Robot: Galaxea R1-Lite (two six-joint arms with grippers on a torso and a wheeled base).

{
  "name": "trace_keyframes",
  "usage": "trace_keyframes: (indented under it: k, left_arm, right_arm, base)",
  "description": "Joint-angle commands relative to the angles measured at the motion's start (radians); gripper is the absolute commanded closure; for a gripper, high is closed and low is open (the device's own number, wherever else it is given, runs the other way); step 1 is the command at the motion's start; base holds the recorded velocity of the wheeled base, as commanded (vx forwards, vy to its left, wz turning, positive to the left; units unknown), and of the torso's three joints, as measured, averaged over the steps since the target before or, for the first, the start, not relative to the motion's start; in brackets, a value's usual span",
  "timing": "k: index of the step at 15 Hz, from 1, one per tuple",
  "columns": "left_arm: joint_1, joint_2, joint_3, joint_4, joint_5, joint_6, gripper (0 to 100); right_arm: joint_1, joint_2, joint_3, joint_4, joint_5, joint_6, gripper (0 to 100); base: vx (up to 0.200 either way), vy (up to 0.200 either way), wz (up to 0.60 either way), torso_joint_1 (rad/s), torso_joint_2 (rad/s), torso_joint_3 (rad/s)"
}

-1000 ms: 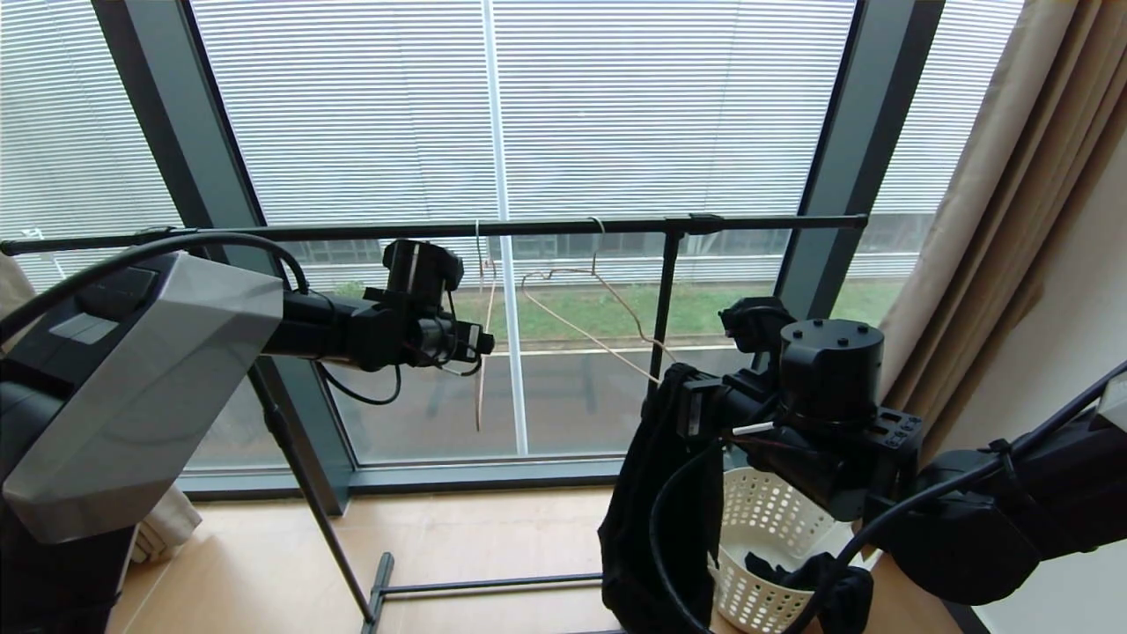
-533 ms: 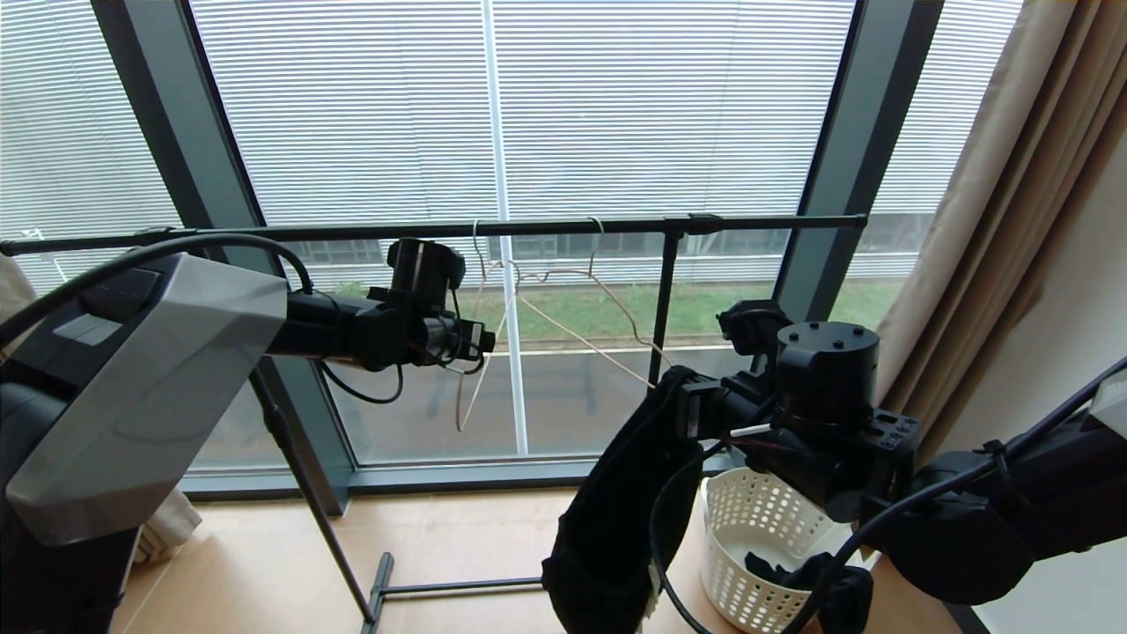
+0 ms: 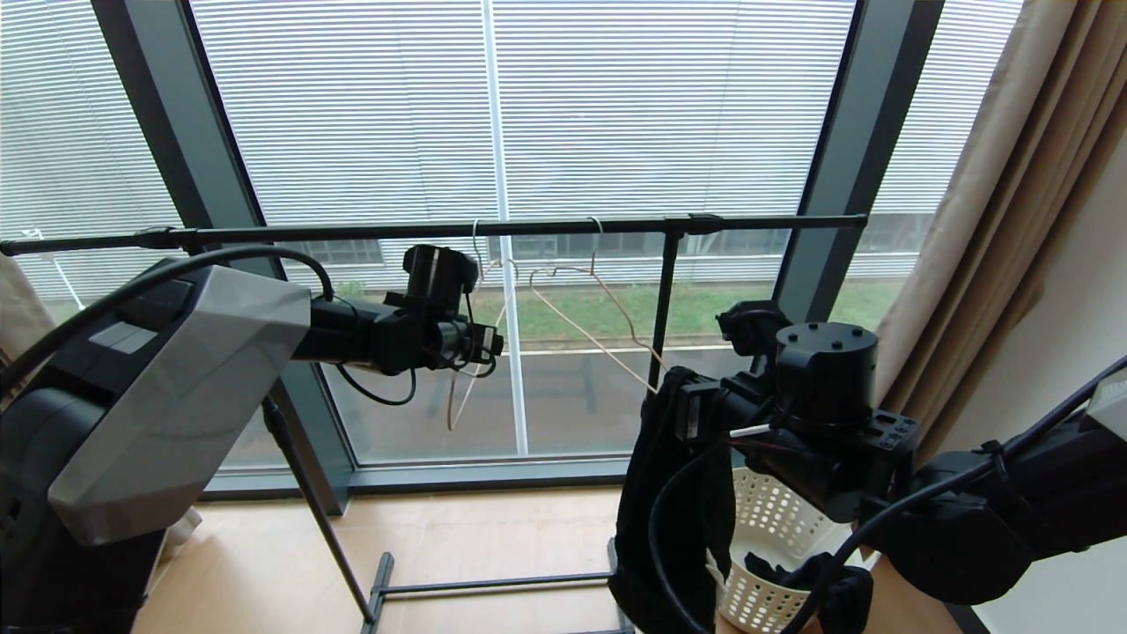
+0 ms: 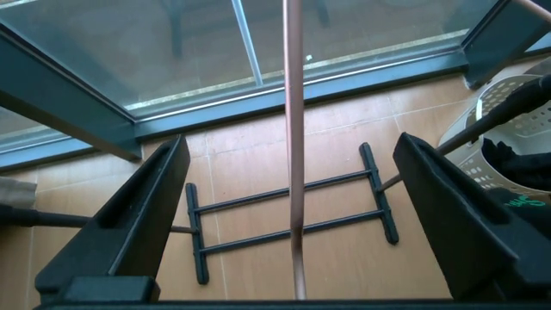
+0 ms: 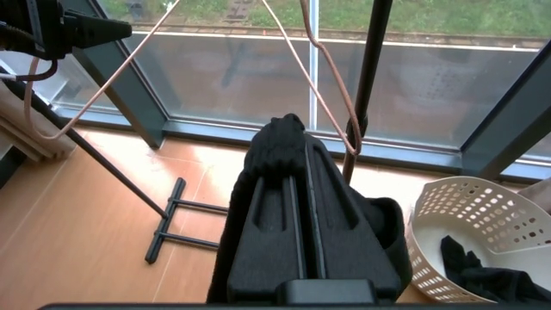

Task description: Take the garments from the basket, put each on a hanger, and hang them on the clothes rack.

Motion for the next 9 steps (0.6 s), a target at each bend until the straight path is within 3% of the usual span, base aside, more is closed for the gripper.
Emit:
trace_keyframes:
  k: [1, 9]
  left_arm:
    - [-0.004, 0.001, 0.004, 0.000, 0.001, 0.000, 100]
    - [-0.009, -0.003, -0.002, 0.000, 0.002, -0.002, 100]
  right_arm:
    - [0.000, 0.002, 0.001, 0.000, 0.000, 0.001, 100]
    - [0.002, 0.002, 0.006, 0.000, 0.000, -0.001, 100]
  base:
    - [0.000, 0.000, 0.00, 0.000, 0.00, 0.000]
    - [0.000, 0.000, 0.00, 0.000, 0.00, 0.000]
